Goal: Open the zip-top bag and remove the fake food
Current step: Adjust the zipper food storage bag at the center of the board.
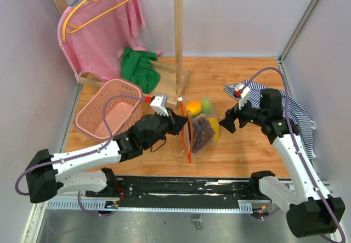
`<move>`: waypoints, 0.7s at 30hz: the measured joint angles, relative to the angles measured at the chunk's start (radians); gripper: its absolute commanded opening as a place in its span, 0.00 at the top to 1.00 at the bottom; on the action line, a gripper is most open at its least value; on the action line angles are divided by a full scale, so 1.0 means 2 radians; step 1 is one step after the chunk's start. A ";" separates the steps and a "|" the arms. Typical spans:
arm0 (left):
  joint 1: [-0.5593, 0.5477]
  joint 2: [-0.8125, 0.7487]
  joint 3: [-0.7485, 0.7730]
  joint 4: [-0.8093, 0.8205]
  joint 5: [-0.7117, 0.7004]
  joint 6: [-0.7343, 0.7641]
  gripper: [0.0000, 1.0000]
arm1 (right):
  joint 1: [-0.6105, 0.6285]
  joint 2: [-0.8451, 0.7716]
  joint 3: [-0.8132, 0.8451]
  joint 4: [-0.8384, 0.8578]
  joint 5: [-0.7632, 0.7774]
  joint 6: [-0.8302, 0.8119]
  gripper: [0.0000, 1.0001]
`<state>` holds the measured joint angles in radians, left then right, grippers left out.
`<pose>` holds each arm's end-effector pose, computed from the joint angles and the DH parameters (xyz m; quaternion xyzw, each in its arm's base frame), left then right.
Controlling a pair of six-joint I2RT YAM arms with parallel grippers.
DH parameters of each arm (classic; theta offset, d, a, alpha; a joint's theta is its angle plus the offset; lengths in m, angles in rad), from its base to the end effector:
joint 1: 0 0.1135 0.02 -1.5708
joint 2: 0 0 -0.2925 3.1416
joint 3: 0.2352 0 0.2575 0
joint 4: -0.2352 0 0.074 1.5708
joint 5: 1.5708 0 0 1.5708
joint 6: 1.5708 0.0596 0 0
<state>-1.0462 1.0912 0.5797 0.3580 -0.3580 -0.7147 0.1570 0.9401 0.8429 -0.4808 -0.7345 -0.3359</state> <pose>0.1488 -0.2155 0.2829 0.0090 0.7560 -0.4077 0.5120 0.1929 0.0710 0.3206 -0.3660 0.7542 0.2747 0.4709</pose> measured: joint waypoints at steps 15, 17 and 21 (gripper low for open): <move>0.011 0.167 0.357 -0.253 0.096 0.197 1.00 | -0.052 -0.022 -0.008 0.033 0.092 0.063 0.25; 0.011 0.208 0.340 -0.238 0.120 0.196 1.00 | -0.071 -0.029 -0.008 0.032 0.095 0.063 0.34; 0.012 0.288 0.290 -0.214 0.166 0.185 1.00 | -0.086 -0.044 -0.007 0.018 0.062 0.035 0.42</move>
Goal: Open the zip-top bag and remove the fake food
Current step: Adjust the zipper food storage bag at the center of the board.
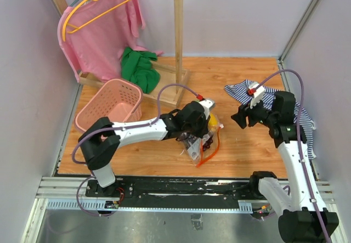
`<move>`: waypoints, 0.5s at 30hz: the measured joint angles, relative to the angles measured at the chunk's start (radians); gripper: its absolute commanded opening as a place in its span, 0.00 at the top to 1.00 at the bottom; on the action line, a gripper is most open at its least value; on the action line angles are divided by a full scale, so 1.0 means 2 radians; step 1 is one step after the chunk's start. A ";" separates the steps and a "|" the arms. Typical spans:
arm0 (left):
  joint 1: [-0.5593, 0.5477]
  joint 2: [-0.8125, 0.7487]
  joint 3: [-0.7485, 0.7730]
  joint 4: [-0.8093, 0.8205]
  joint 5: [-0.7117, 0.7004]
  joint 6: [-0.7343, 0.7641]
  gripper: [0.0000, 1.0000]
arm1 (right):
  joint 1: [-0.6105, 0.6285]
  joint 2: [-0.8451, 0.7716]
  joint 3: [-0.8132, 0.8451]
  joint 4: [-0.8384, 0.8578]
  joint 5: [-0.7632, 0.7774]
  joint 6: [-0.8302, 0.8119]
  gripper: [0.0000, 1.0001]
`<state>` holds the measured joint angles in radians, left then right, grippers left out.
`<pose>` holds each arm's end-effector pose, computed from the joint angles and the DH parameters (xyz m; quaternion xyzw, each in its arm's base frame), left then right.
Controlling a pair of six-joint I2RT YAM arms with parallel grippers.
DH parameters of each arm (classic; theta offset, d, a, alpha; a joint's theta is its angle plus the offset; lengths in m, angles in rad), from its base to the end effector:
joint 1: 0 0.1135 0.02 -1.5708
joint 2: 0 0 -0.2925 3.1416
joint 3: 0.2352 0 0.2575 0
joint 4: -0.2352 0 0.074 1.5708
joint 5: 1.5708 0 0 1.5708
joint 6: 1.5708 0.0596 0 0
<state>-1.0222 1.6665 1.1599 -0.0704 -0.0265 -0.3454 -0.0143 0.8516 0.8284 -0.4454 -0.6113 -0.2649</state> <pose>0.2141 -0.3473 0.2628 0.2859 0.8312 -0.2921 0.3769 0.1891 0.0315 0.3323 -0.2579 0.7864 0.1844 0.5302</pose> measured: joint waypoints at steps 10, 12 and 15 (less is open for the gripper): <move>0.012 0.003 -0.027 0.061 0.066 -0.019 1.00 | -0.002 0.026 0.043 -0.199 -0.242 -0.279 0.43; 0.018 -0.014 -0.034 0.071 0.075 -0.021 1.00 | -0.002 0.034 0.052 -0.271 -0.279 -0.389 0.37; 0.024 -0.028 -0.037 0.083 0.088 -0.026 1.00 | -0.002 0.045 0.051 -0.394 -0.308 -0.588 0.35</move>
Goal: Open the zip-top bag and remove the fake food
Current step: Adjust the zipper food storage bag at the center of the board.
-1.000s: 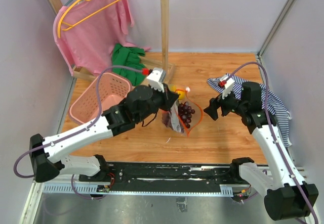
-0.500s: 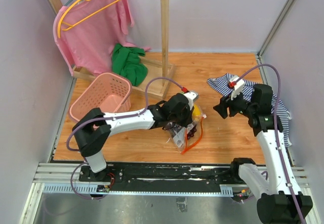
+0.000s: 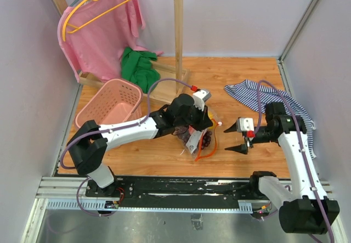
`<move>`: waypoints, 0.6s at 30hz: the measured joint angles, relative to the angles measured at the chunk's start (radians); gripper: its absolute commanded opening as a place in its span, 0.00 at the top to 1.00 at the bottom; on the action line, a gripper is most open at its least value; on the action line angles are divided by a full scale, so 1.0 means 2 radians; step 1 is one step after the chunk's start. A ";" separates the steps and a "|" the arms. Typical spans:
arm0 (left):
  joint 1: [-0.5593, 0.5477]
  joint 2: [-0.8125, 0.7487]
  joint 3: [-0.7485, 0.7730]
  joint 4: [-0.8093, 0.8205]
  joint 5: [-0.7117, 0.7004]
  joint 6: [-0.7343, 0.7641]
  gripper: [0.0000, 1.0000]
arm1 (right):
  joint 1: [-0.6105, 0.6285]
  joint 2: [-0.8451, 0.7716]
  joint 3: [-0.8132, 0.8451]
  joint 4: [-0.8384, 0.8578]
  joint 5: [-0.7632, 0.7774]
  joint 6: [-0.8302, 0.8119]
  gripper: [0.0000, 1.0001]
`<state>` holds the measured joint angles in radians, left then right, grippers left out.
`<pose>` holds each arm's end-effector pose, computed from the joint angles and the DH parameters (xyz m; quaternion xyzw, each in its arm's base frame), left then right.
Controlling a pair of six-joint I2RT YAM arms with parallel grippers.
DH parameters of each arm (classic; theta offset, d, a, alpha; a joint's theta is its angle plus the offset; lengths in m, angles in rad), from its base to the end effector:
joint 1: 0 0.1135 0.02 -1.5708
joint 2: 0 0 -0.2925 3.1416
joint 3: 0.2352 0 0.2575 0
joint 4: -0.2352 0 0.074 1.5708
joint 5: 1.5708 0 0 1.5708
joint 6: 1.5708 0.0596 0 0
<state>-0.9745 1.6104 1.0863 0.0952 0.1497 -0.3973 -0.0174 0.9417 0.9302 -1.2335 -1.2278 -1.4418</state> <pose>0.2169 -0.3354 0.2771 0.2775 0.7928 -0.3900 0.3772 0.1300 0.0539 0.3180 -0.5978 0.5495 0.3354 0.4777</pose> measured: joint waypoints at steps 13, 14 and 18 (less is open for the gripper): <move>0.024 0.009 0.001 0.038 0.064 -0.023 1.00 | 0.032 0.056 -0.088 0.026 -0.014 -0.280 0.53; 0.025 0.010 0.001 0.039 0.067 -0.025 1.00 | 0.033 0.056 -0.098 0.051 -0.014 -0.276 0.53; 0.027 0.012 0.001 0.043 0.073 -0.031 1.00 | 0.056 0.045 -0.142 0.175 -0.001 -0.231 0.56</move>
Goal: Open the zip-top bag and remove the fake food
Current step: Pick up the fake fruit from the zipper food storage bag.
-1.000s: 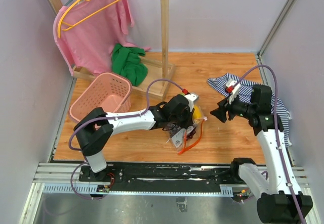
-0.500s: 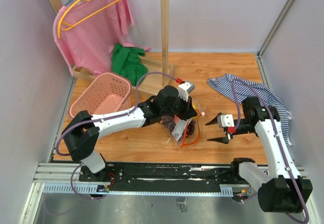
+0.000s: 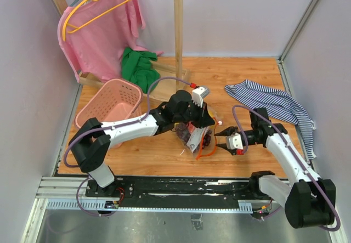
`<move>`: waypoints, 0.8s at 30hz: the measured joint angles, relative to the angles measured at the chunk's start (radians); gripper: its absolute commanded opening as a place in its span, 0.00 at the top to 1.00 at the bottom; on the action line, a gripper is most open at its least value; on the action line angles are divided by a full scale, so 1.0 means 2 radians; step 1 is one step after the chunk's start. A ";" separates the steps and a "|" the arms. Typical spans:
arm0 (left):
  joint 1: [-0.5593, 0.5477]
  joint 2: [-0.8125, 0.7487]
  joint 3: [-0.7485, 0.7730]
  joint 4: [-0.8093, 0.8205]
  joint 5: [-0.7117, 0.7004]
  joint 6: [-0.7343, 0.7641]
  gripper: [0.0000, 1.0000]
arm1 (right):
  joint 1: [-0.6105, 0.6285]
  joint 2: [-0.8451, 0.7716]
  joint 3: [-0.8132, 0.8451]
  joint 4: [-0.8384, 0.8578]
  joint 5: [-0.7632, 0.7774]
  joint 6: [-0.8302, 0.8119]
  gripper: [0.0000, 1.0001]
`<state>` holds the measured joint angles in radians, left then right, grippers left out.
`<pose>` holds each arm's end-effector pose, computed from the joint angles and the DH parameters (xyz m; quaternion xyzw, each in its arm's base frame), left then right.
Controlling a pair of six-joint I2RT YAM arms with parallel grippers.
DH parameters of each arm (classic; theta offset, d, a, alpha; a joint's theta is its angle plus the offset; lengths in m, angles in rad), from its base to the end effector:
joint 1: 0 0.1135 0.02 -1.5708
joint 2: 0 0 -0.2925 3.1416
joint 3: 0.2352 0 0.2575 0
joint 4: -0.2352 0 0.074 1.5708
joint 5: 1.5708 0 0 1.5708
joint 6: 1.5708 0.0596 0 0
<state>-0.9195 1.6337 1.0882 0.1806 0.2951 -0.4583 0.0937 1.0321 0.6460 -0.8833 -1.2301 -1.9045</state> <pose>0.2323 -0.3334 0.2800 0.2674 0.7741 -0.4500 0.3560 0.1465 0.0702 0.2362 -0.7260 0.3641 0.2557 0.5245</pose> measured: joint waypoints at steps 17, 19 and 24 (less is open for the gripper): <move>0.014 0.049 0.022 0.032 0.039 -0.038 1.00 | 0.090 0.004 -0.117 0.449 0.191 0.285 0.68; 0.018 0.050 0.022 0.037 0.044 -0.041 1.00 | 0.090 0.007 -0.122 0.479 0.206 0.306 0.63; 0.026 0.051 0.022 0.044 0.058 -0.047 1.00 | 0.089 0.013 -0.132 0.542 0.212 0.349 0.47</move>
<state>-0.8669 1.7359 1.1313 0.2691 0.4103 -0.5514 0.2710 1.0588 0.3824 0.2008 -0.8070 -1.2060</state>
